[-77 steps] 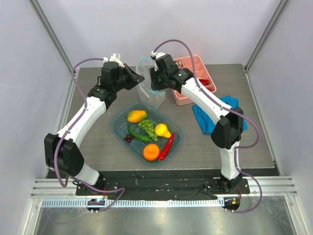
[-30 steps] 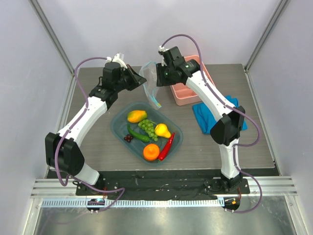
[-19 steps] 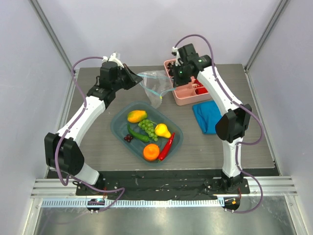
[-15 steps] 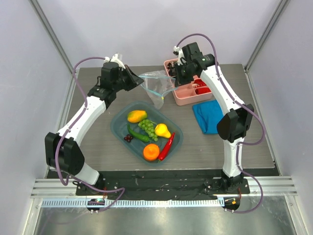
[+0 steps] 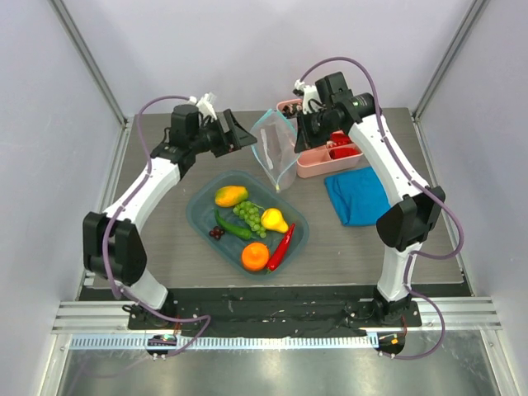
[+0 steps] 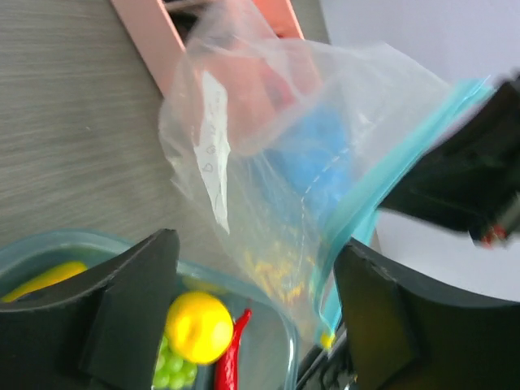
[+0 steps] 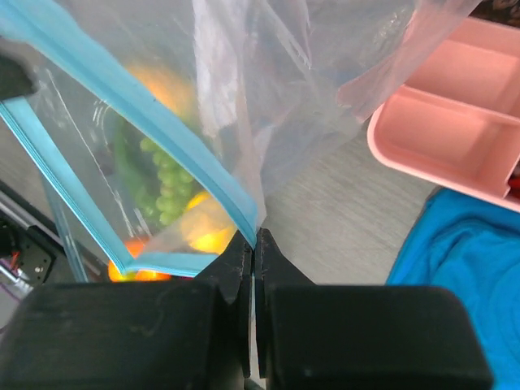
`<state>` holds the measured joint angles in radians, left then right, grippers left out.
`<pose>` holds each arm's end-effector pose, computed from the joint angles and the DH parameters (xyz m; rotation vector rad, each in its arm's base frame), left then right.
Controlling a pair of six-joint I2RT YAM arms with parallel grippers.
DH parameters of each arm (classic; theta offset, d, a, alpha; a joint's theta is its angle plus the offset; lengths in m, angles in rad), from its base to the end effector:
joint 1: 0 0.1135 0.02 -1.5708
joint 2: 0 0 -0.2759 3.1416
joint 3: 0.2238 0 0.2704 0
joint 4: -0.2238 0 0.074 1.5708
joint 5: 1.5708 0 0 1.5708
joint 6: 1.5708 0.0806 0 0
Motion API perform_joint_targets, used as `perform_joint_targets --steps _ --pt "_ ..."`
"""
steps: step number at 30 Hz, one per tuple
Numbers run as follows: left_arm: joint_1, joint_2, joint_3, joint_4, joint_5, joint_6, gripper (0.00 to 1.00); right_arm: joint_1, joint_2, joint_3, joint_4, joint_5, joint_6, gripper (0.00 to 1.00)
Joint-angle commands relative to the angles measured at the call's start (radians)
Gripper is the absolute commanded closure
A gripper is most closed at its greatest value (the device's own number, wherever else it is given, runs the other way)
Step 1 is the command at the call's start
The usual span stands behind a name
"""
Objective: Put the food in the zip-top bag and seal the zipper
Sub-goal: Open the zipper of the food storage bag.
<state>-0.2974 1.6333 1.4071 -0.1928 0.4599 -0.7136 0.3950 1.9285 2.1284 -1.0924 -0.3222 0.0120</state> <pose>0.4114 -0.1635 0.3287 -0.1212 2.1144 -1.0872 0.4124 0.1996 0.3660 -0.6121 2.4095 0.5720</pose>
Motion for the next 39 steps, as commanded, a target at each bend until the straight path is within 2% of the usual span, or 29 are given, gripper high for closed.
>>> perform_joint_targets --steps 1,2,3,4,5,7,8,10,11,12,14,15,18,19,21,22,25,27,28,29,33,35,39 --pt "0.061 -0.16 -0.134 0.177 0.227 0.069 0.13 -0.002 -0.072 -0.06 0.017 -0.055 0.051 0.99" --pt "0.072 -0.2 -0.181 0.188 0.276 0.087 0.12 -0.002 -0.077 -0.067 0.022 -0.061 0.057 0.99" --pt "0.079 -0.22 -0.194 0.188 0.363 0.129 0.03 -0.004 -0.08 -0.074 0.022 -0.067 0.065 0.99" --pt "0.081 -0.239 -0.2 0.099 0.378 0.184 0.0 -0.004 -0.082 -0.084 0.025 -0.066 0.086 0.99" --pt "0.081 -0.284 -0.207 0.039 0.378 0.329 0.0 -0.002 -0.083 -0.085 0.031 -0.055 0.098 0.99" --pt "0.081 -0.334 -0.246 -0.078 0.378 0.451 0.0 -0.002 -0.077 -0.088 0.038 -0.041 0.126 0.99" --pt "0.081 -0.366 -0.304 -0.101 0.379 0.574 0.0 -0.002 -0.076 -0.09 0.039 -0.057 0.125 0.99" --pt "0.072 -0.434 -0.358 -0.137 0.375 0.694 0.0 -0.002 -0.077 -0.1 0.042 -0.07 0.128 0.99" --pt "0.043 -0.447 -0.396 -0.186 0.375 0.762 0.0 -0.004 -0.077 -0.105 0.049 -0.072 0.14 0.99" --pt "0.026 -0.464 -0.408 -0.213 0.37 0.91 0.01 -0.004 -0.077 -0.107 0.051 -0.072 0.146 0.99" --pt "-0.025 -0.47 -0.445 -0.272 0.338 1.034 0.03 -0.002 -0.079 -0.11 0.052 -0.077 0.151 0.99" --pt "-0.081 -0.471 -0.457 -0.278 0.318 1.139 0.05 -0.002 -0.079 -0.111 0.054 -0.081 0.155 0.99" --pt "-0.182 -0.437 -0.497 -0.269 0.231 1.32 0.13 -0.004 -0.072 -0.108 0.058 -0.08 0.164 0.99" --pt "-0.198 -0.411 -0.505 -0.254 0.211 1.353 0.17 -0.002 -0.071 -0.104 0.06 -0.083 0.167 0.99" --pt "-0.215 -0.383 -0.52 -0.206 0.195 1.413 0.18 -0.004 -0.065 -0.099 0.063 -0.084 0.169 0.99" --pt "-0.22 -0.341 -0.517 -0.204 0.195 1.498 0.19 -0.002 -0.062 -0.094 0.066 -0.086 0.171 0.99" --pt "-0.22 -0.271 -0.478 -0.23 0.204 1.632 0.23 -0.004 -0.051 -0.099 0.075 -0.103 0.187 0.99" --pt "-0.221 -0.215 -0.393 -0.337 0.3 1.724 0.29 -0.002 -0.042 -0.101 0.078 -0.106 0.192 0.99" --pt "-0.229 -0.201 -0.34 -0.487 0.353 1.846 0.3 -0.004 -0.039 -0.097 0.08 -0.106 0.192 0.99" --pt "-0.242 -0.185 -0.327 -0.554 0.379 1.881 0.3 -0.004 -0.031 -0.096 0.081 -0.1 0.189 0.99" --pt "-0.301 -0.199 -0.338 -0.744 0.413 2.034 0.12 -0.002 -0.019 -0.076 0.08 -0.083 0.18 0.99" --pt "-0.331 -0.199 -0.353 -0.821 0.402 2.114 0.09 -0.002 -0.019 -0.077 0.078 -0.074 0.171 0.99" --pt "-0.373 -0.144 -0.339 -0.821 0.372 2.105 0.05 -0.002 -0.02 -0.093 0.078 -0.074 0.166 0.99"
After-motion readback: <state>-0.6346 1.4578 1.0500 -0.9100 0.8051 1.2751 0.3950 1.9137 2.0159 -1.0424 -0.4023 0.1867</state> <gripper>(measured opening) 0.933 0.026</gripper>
